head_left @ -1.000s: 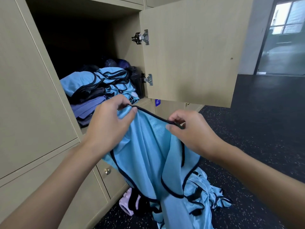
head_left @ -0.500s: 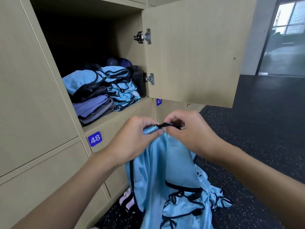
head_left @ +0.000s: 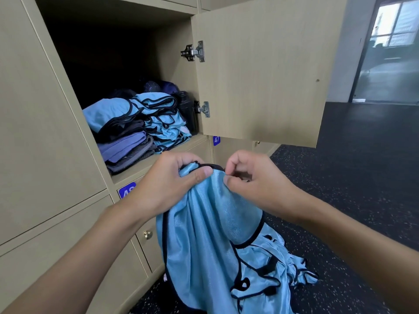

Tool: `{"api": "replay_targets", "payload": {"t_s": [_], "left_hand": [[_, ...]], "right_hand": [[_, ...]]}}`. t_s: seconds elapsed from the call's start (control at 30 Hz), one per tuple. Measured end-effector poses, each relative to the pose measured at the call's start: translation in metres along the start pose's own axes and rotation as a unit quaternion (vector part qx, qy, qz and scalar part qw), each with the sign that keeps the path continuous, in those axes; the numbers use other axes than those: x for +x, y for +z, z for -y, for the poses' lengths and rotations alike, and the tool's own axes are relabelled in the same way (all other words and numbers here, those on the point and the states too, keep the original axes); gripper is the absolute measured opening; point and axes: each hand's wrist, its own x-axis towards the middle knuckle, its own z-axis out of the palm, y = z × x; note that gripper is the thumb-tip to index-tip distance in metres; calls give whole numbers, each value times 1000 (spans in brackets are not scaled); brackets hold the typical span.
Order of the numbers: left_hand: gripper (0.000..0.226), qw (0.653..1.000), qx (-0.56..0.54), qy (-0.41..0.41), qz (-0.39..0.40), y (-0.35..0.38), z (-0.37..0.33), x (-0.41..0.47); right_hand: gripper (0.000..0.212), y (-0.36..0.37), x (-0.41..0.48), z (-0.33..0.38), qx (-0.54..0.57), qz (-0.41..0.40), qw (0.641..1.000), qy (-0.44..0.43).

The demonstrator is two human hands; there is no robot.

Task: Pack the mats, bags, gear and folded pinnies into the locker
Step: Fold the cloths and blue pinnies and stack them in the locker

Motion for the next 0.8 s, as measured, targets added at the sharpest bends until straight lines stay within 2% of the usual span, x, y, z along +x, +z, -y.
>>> {"api": "replay_targets", "payload": {"t_s": [0.1, 0.2, 0.33, 0.37, 0.47, 0.57, 0.7, 0.8], "left_hand": [[11, 1000, 22, 7, -6, -1, 3, 1], [11, 997, 77, -6, -20, -9, 11, 3], [4, 987, 153, -38, 0, -18, 17, 3], [4, 990, 130, -40, 19, -17, 14, 2], [20, 995, 42, -53, 77, -6, 5, -2], [4, 996, 40, -32, 71, 1, -1, -1], [17, 995, 17, -43, 86, 7, -3, -4], [15, 990, -29, -54, 127, 19, -6, -9]], "right_hand": [[22, 0, 1, 0, 53, 12, 998, 29], [27, -2, 1, 1, 48, 47, 996, 52], [15, -3, 1, 2, 58, 35, 997, 41], [14, -3, 2, 1, 70, 27, 996, 39], [8, -2, 4, 1, 97, 16, 995, 30], [7, -1, 5, -1, 67, 27, 997, 18], [13, -1, 5, -4, 1, 56, 998, 31], [14, -3, 7, -5, -13, 18, 999, 41]]}}
